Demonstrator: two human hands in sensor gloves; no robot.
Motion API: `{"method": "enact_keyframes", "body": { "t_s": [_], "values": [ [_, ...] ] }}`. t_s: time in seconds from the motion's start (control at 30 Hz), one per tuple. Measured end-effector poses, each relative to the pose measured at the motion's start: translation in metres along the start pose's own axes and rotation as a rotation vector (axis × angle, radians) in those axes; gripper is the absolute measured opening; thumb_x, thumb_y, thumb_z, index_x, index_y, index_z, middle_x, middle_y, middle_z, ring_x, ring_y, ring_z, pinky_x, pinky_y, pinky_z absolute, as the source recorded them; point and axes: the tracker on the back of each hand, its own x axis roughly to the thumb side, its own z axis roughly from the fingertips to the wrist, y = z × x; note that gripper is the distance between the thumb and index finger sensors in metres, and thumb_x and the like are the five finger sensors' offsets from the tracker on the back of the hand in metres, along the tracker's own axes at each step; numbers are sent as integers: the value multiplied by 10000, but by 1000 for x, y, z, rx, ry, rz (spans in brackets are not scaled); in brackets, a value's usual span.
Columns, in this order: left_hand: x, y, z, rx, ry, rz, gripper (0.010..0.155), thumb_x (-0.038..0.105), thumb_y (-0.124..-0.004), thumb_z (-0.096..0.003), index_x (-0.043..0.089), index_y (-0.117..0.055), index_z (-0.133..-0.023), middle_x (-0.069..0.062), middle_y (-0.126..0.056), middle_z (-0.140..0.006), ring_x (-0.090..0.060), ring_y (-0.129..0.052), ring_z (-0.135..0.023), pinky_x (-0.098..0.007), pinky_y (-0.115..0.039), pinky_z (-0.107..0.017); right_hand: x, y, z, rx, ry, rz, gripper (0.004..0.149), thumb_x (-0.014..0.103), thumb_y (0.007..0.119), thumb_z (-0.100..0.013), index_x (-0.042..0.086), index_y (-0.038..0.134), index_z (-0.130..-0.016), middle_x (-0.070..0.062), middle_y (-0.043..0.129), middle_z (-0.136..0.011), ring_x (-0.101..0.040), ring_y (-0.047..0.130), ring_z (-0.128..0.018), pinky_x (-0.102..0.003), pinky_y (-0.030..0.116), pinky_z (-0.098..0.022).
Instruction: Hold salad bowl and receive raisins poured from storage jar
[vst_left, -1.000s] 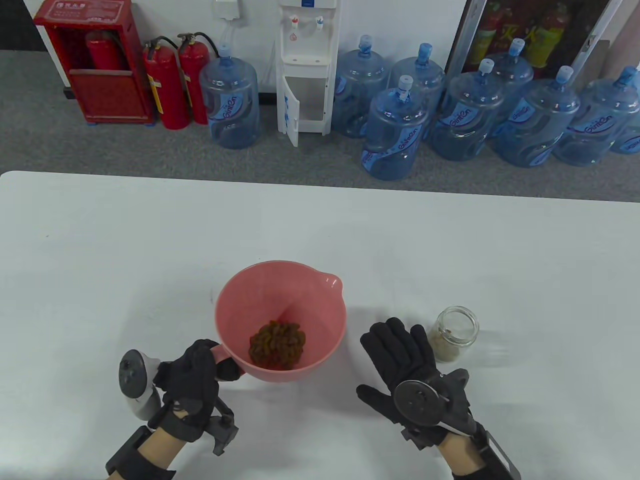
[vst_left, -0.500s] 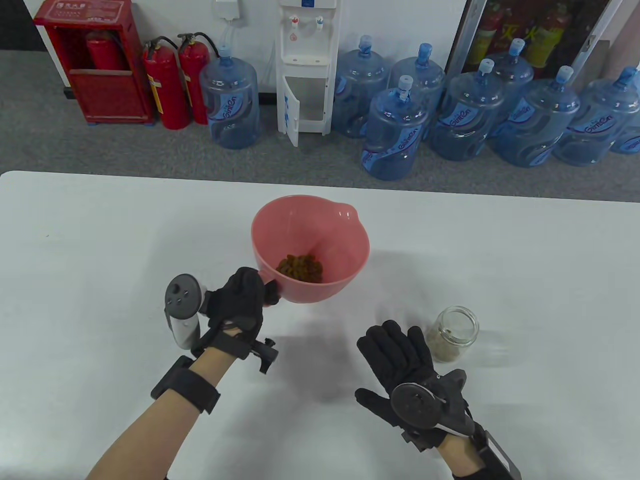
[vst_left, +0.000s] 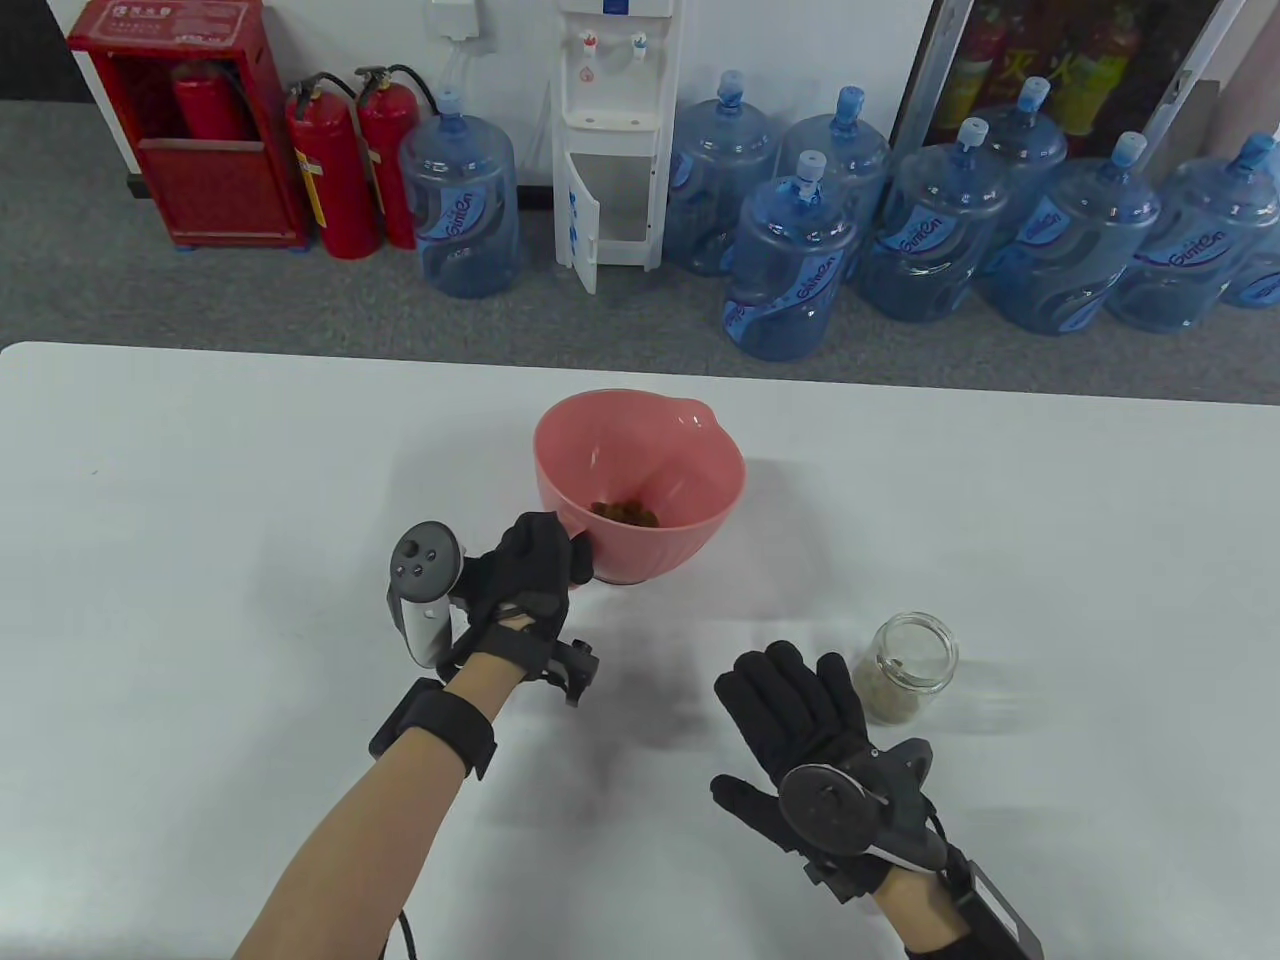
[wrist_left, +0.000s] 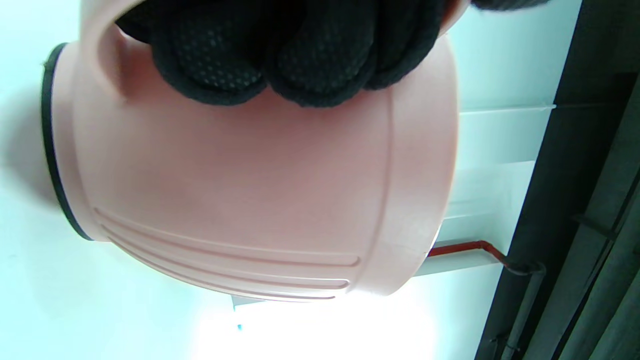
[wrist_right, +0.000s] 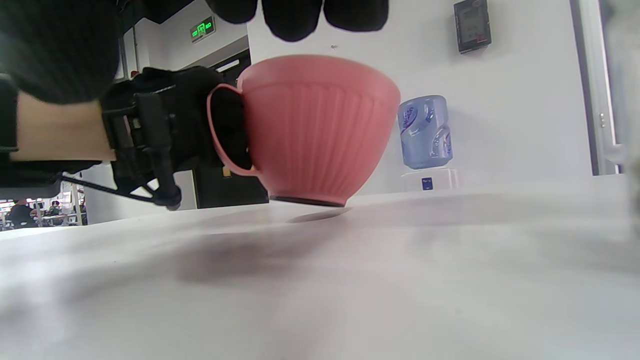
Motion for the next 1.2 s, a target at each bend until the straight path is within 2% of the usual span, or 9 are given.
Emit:
{"method": "enact_keyframes", "body": {
  "t_s": [0.2, 0.33, 0.57, 0.7, 0.77, 0.9, 1.03, 1.2],
  "values": [
    [-11, 9, 12, -52, 38, 5, 431, 523, -550, -412, 241, -813, -604, -27, -880, -593, -373, -890, -617, -553, -598, -672, -1, 1, -1, 5, 11, -5, 908, 687, 761, -330, 376, 284, -1036, 50, 301, -1135, -267, 355, -1096, -568, 240, -782],
    [-11, 17, 20, -79, 84, -54, 451, 506, -556, -426, 219, -827, -643, -46, -882, -661, -431, -830, -746, -574, -536, -688, -1, 2, -2, 14, 23, -8, 909, 688, 760, -330, 375, 283, -1037, 49, 300, -1135, -267, 354, -1096, -569, 240, -781],
    [-14, 26, 32, -107, 170, -140, 472, 495, -556, -439, 201, -819, -697, -59, -855, -752, -427, -732, -900, -579, -485, -698, 1, 6, -7, 23, 47, -13, 909, 689, 759, -330, 375, 281, -1037, 49, 294, -1135, -269, 355, -1094, -569, 242, -781],
    [-12, 27, 39, -140, 202, -180, 534, 502, -553, -449, 180, -742, -831, -96, -737, -894, -466, -621, -943, -591, -413, -708, 0, 8, -8, 24, 61, -24, 906, 687, 759, -330, 377, 283, -1036, 49, 294, -1134, -266, 353, -1095, -570, 241, -781],
    [-4, 28, 45, -175, 229, -280, 600, 487, -537, -452, 177, -574, -964, -106, -566, -1000, -469, -516, -978, -595, -363, -716, 0, 7, -8, 23, 67, -22, 907, 688, 759, -329, 377, 281, -1035, 51, 292, -1134, -266, 351, -1096, -570, 240, -782],
    [24, 38, 61, -164, 107, -629, 663, 514, -532, -457, 170, -496, -1022, -115, -478, -1054, -477, -437, -1014, -600, -326, -719, -2, 5, -6, 13, 65, -17, 909, 688, 758, -330, 376, 278, -1036, 51, 292, -1134, -265, 352, -1095, -570, 241, -782],
    [53, 42, 86, -172, -20, -805, 667, 519, -545, -457, 168, -518, -1024, -125, -475, -1066, -486, -416, -1026, -605, -308, -720, 1, 5, -6, 12, 51, -35, 907, 688, 757, -331, 377, 277, -1035, 50, 290, -1134, -264, 351, -1096, -571, 240, -781],
    [73, 30, 123, -239, -168, -1001, 669, 515, -561, -454, 179, -535, -1032, -121, -492, -1074, -486, -435, -1029, -606, -319, -723, 8, 5, -5, 10, 24, -35, 911, 688, 760, -329, 377, 277, -1036, 51, 290, -1134, -264, 351, -1096, -572, 239, -781]
  ]
}}
